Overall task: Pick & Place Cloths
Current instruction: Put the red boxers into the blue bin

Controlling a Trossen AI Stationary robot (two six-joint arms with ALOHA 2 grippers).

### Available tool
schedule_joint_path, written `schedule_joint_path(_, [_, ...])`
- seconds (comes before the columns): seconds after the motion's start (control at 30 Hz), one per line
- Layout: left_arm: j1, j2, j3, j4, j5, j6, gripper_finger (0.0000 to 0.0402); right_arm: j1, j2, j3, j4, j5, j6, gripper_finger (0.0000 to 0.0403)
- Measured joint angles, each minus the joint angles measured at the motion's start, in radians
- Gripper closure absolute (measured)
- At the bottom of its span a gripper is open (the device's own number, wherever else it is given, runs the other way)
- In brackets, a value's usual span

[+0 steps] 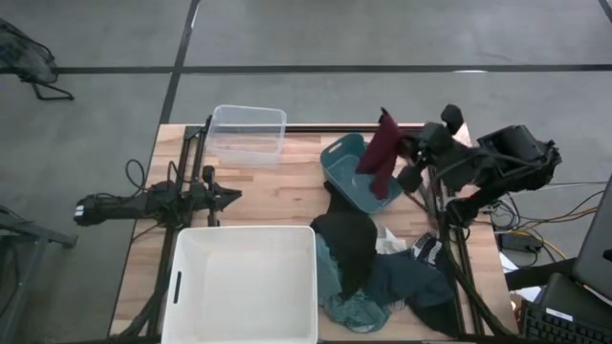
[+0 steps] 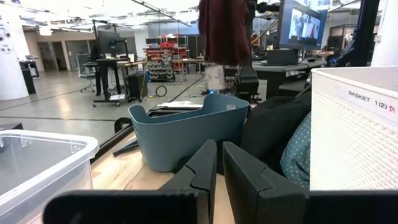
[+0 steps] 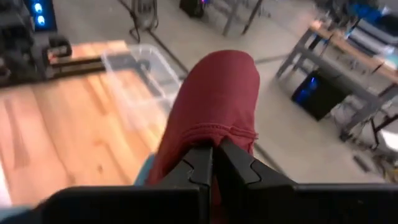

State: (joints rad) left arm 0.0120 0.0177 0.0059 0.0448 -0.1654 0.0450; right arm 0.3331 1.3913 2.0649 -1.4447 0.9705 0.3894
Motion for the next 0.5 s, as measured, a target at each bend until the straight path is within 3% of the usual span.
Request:
schedule_joint_path(0.33, [0.0, 0.0, 0.0, 0.0, 0.0, 0.0, 0.0367, -0.034, -0.001, 0.104, 0.358, 0.0, -0.392, 0.0394])
schedule_joint_path(0.5, [0.0, 0.0, 0.0, 0.0, 0.0, 0.0, 0.0367, -0.036, -0.003, 0.14, 0.429, -0.002, -0.473, 0.0394])
